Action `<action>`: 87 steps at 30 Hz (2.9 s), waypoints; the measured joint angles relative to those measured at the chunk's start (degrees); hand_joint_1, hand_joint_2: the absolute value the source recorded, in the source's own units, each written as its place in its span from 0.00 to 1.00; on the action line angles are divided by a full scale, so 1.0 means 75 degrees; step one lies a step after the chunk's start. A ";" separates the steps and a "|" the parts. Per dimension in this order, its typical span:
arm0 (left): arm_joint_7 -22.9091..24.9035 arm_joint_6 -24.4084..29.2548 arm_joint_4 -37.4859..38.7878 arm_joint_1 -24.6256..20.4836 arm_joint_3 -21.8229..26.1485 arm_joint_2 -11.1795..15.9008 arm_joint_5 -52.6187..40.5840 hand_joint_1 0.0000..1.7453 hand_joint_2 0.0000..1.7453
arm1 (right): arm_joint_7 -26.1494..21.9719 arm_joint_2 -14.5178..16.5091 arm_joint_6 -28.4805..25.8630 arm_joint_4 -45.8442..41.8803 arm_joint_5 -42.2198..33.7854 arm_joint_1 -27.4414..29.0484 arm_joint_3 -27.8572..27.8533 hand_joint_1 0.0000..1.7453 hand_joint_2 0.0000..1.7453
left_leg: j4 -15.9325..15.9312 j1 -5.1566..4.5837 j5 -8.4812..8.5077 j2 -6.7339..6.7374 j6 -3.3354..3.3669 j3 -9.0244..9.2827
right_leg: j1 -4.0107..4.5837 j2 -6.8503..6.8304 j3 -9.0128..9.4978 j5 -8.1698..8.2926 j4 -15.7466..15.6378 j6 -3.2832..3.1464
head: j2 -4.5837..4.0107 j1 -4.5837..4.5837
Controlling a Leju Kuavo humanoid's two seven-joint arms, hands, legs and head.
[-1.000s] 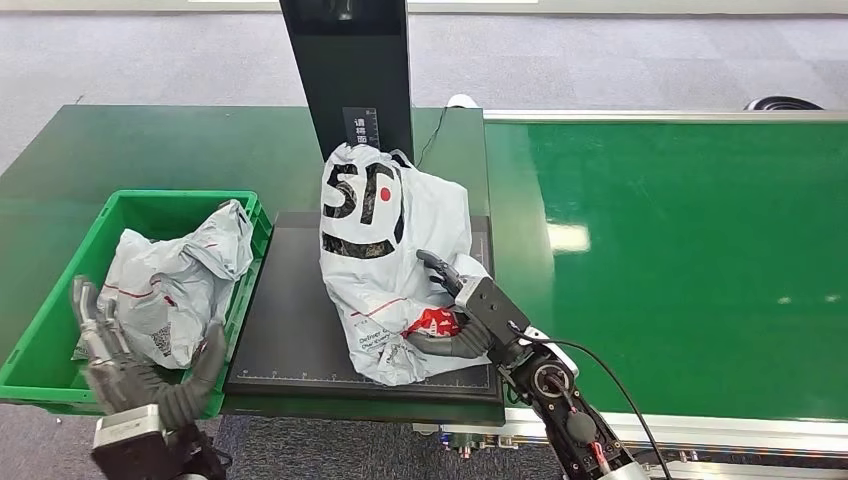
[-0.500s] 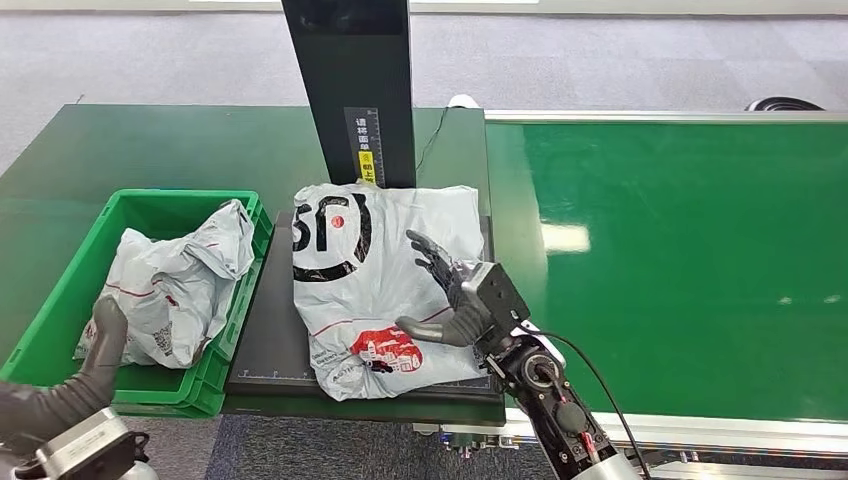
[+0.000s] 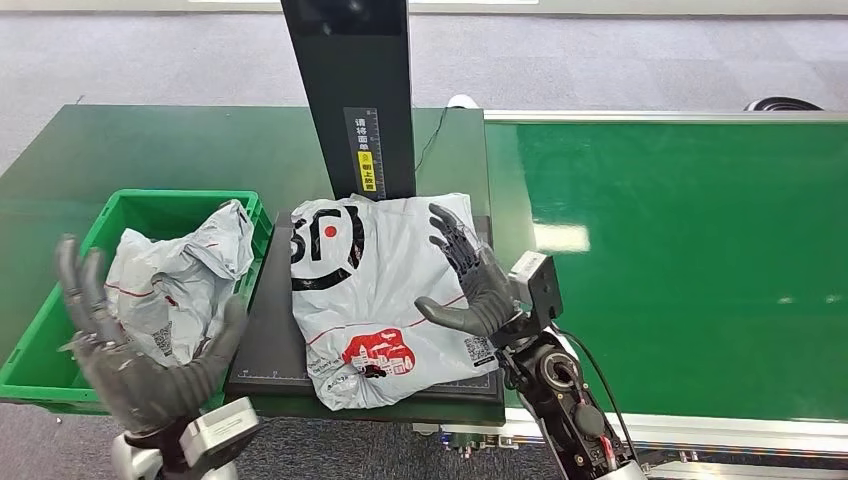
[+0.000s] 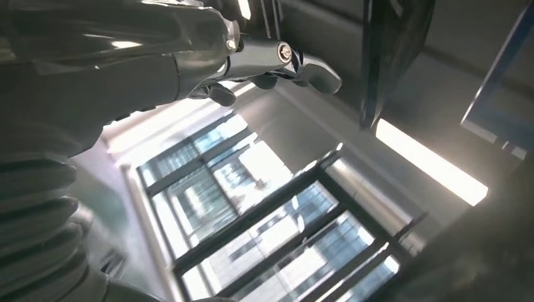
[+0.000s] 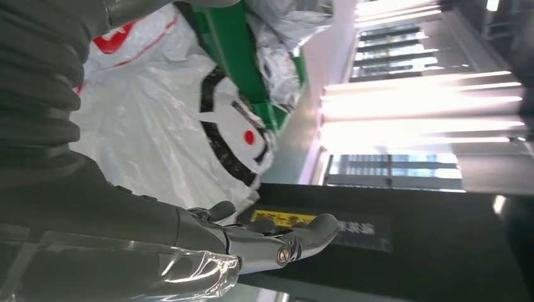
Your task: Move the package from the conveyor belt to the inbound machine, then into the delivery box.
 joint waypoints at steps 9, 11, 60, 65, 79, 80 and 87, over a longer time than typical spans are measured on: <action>0.2856 -0.0988 0.2041 -0.1072 -0.2990 0.1360 -0.1029 0.00 1.00 | 0.0169 -0.0229 -0.0278 -0.0616 -0.0488 -0.0055 -0.0675 0.00 1.00 | 0.0001 0.0000 0.0001 0.0002 0.0002 0.0000 | -0.0001 0.0001 0.0002 0.0004 0.0000 0.0000 | 0.0000 -0.0002; 0.2911 -0.1271 0.2427 -0.1240 -0.3413 0.1557 -0.0936 0.00 1.00 | 0.0157 -0.0295 -0.0284 -0.0728 -0.0524 0.0021 -0.0834 0.00 1.00 | 0.0001 0.0000 0.0001 0.0002 0.0002 -0.0001 | -0.0001 0.0001 0.0001 0.0004 0.0000 0.0000 | 0.0000 -0.0001; 0.3429 -0.2951 0.6136 -0.3821 -0.3830 0.2449 -0.0246 0.00 1.00 | 0.0032 -0.0385 0.0645 -0.1359 -0.0537 0.0070 -0.1190 0.00 1.00 | 0.0000 0.0001 0.0009 0.0001 0.0001 -0.0002 | 0.0001 0.0001 0.0006 0.0009 0.0003 -0.0003 | 0.0000 -0.0001; 0.3312 -0.3040 0.6633 -0.3639 -0.4042 0.2463 -0.0262 0.86 1.00 | 0.0012 -0.0393 0.0620 -0.1381 -0.0535 0.0153 -0.1236 0.00 1.00 | 0.0000 0.0001 0.0009 0.0001 0.0001 -0.0001 | 0.0001 0.0001 0.0006 0.0009 0.0003 -0.0003 | 0.0000 -0.0001; 0.2280 -0.3066 0.5895 -0.3475 -0.3514 0.2624 0.2495 0.97 1.00 | -0.0079 -0.0487 0.0627 -0.1315 -0.0392 0.0173 -0.1346 0.00 1.00 | 0.0000 0.0001 0.0017 -0.0001 0.0005 0.0000 | 0.0002 0.0001 0.0010 0.0012 0.0003 -0.0004 | 0.0000 -0.0001; 0.2167 -0.3072 0.5611 -0.3439 -0.3357 0.2670 0.2874 0.97 1.00 | -0.0084 -0.0505 0.0606 -0.1305 -0.0403 0.0173 -0.1345 0.00 1.00 | 0.0000 0.0001 0.0017 -0.0001 0.0005 -0.0001 | 0.0002 0.0001 0.0009 0.0012 0.0003 -0.0004 | 0.0000 -0.0001; 0.1175 -0.2711 0.3295 -0.2933 -0.2166 0.2966 0.4584 0.99 1.00 | -0.0089 -0.0675 0.0425 -0.1297 -0.0548 0.0259 -0.1337 0.00 1.00 | -0.0001 0.0001 0.0016 0.0002 0.0005 -0.0013 | 0.0003 0.0001 -0.0002 0.0011 0.0003 -0.0003 | 0.0000 -0.0001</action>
